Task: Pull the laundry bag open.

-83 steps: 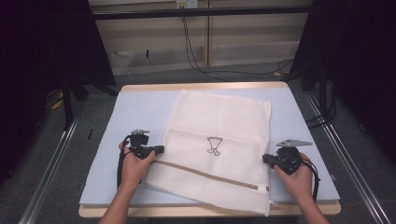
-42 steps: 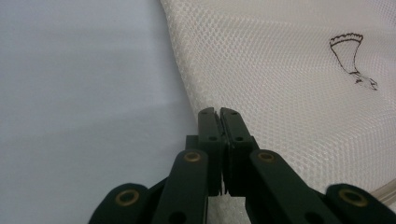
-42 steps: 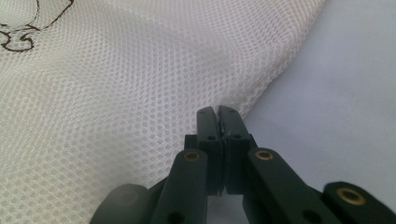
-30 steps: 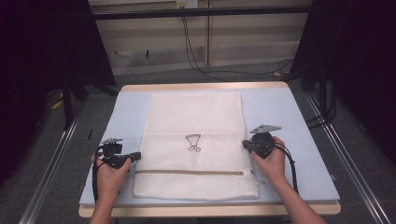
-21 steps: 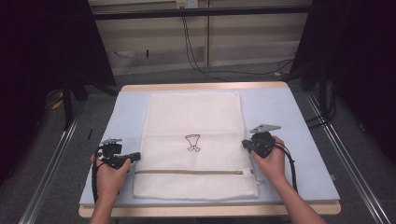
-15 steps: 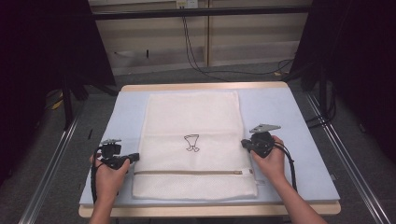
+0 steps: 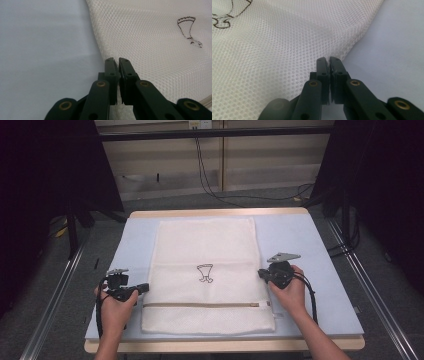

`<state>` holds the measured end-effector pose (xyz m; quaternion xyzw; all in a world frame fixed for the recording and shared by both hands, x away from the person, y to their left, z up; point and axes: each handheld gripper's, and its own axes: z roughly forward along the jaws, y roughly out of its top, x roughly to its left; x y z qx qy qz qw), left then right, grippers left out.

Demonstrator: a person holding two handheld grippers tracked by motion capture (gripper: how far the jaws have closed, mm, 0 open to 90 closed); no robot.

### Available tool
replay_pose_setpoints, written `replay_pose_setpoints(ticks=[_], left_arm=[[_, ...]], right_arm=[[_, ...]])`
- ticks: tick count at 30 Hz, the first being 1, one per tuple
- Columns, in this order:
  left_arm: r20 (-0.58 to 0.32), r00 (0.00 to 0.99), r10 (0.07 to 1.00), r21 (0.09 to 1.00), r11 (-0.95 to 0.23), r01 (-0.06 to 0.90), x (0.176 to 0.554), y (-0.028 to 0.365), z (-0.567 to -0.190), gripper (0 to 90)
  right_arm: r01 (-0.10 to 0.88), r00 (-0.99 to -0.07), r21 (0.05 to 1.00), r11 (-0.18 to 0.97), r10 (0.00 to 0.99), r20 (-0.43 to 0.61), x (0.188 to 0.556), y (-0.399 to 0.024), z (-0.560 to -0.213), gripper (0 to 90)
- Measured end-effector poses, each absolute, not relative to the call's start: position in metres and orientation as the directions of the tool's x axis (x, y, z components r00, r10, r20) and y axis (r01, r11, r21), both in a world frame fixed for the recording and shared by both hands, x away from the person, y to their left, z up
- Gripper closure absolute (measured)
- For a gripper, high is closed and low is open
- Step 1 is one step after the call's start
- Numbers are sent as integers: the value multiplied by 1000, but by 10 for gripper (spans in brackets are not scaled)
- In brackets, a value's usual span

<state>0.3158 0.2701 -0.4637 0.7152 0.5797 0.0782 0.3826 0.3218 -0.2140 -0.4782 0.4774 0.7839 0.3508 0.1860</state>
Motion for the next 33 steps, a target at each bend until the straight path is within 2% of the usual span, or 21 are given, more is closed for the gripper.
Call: replay_pose_setpoints(ticks=[4,8,12,17,20,28,33], left_arm=[[-323,310,894,673,-14,740,314,270,-458,775],[-295,332,896,695,-37,718,313,270,-449,691],[-338,402,851,699,-59,713,312,260,-443,622],[-364,472,803,707,-92,701,313,243,-438,552],[-367,495,787,712,-105,694,314,233,-436,494],[-375,570,731,717,-161,679,316,204,-434,327],[-414,595,689,705,-170,688,317,186,-434,273]], right_arm=[[607,-474,744,279,879,57,319,-217,-473,808],[599,-483,748,286,874,53,315,-220,-470,801],[570,-510,763,304,860,38,309,-223,-465,777],[529,-536,791,307,844,31,300,-225,-460,820],[482,-558,809,337,830,-14,291,-224,-458,900],[490,-587,809,325,809,31,275,-223,-458,900],[486,-589,815,315,807,39,267,-227,-459,900]])
